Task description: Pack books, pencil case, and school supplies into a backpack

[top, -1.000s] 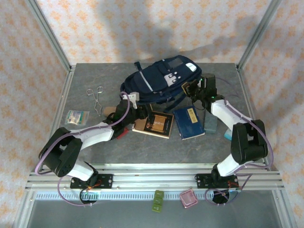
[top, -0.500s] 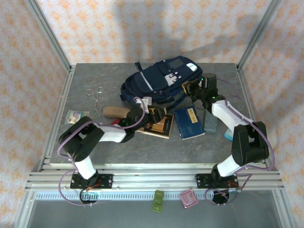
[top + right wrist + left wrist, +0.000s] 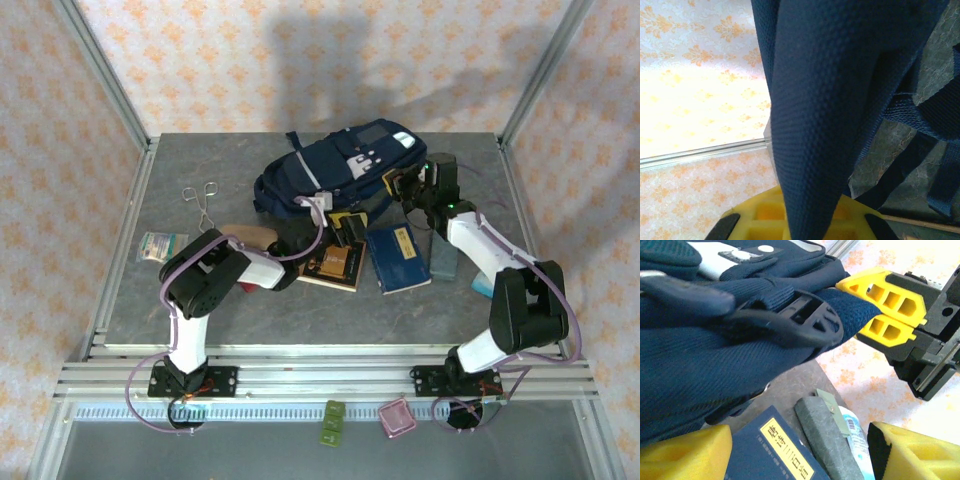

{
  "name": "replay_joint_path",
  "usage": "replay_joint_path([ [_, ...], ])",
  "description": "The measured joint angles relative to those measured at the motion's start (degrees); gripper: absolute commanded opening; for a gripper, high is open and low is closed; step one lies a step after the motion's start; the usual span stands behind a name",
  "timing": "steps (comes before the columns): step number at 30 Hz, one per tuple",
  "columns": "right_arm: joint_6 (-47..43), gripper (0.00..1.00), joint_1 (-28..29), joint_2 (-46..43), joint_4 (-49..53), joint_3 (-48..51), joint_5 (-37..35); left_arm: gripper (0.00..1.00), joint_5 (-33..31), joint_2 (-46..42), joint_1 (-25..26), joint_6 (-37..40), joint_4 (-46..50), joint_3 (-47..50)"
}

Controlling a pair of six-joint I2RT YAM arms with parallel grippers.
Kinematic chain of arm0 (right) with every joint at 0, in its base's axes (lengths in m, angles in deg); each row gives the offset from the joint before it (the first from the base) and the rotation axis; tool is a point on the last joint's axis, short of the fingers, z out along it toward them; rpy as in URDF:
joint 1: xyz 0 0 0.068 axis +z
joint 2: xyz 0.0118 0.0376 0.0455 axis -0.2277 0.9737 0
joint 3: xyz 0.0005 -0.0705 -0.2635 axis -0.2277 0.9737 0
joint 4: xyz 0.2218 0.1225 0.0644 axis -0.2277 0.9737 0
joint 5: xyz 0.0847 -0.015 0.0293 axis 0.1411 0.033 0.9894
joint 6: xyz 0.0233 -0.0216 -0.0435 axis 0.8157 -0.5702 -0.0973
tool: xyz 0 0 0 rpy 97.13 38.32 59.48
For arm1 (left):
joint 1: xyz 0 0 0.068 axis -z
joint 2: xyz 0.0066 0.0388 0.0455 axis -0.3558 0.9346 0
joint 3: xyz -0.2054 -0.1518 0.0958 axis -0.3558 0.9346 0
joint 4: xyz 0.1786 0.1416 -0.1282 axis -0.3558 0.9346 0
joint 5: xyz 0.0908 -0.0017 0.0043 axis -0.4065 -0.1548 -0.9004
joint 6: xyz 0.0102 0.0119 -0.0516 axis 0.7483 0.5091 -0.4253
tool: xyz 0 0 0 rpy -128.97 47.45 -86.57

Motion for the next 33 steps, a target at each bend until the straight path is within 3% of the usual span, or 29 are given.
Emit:
replay_joint_path([
  [3,0.00,0.00,0.13,-0.02,-0.07,0.00,0.00,0.68,0.00,0.76,0.00,1.07,0.94,-2.40],
  [8,-0.02,0.00,0.13,-0.52,-0.42,0.00,0.22,0.50,0.68,0.83,-0.26,1.97,1.90,-3.72],
  [14,-0.02,0.00,0.13,-0.74,-0.61,0.00,0.44,0.20,1.16,0.81,-1.68,2.47,2.38,-3.56],
  [19,-0.04,0.00,0.15,-0.76,-0.61,0.00,0.39,0.00,1.09,0.04,-2.32,3.43,3.67,-1.57],
  [27,-0.04,0.00,0.15,-0.96,-0.59,0.37,0.37,0.00,0.31,-6.05,-2.69,4.76,7.15,3.17],
  [28,-0.04,0.00,0.15,-1.03,-0.61,0.39,0.37,0.14,0.20,-6.58,-2.71,5.09,7.32,3.37],
  [29,-0.02,0.00,0.15,-1.11,-0.66,0.44,0.37,0.36,0.22,-6.82,-2.80,5.75,7.48,3.39],
  [30,-0.02,0.00,0.15,-1.22,-0.66,0.50,0.39,0.47,0.24,-6.84,-2.80,6.03,7.56,3.34],
  [33,-0.02,0.00,0.15,-1.53,-0.72,0.76,0.39,0.61,0.87,-6.75,-2.80,6.16,8.68,2.95],
])
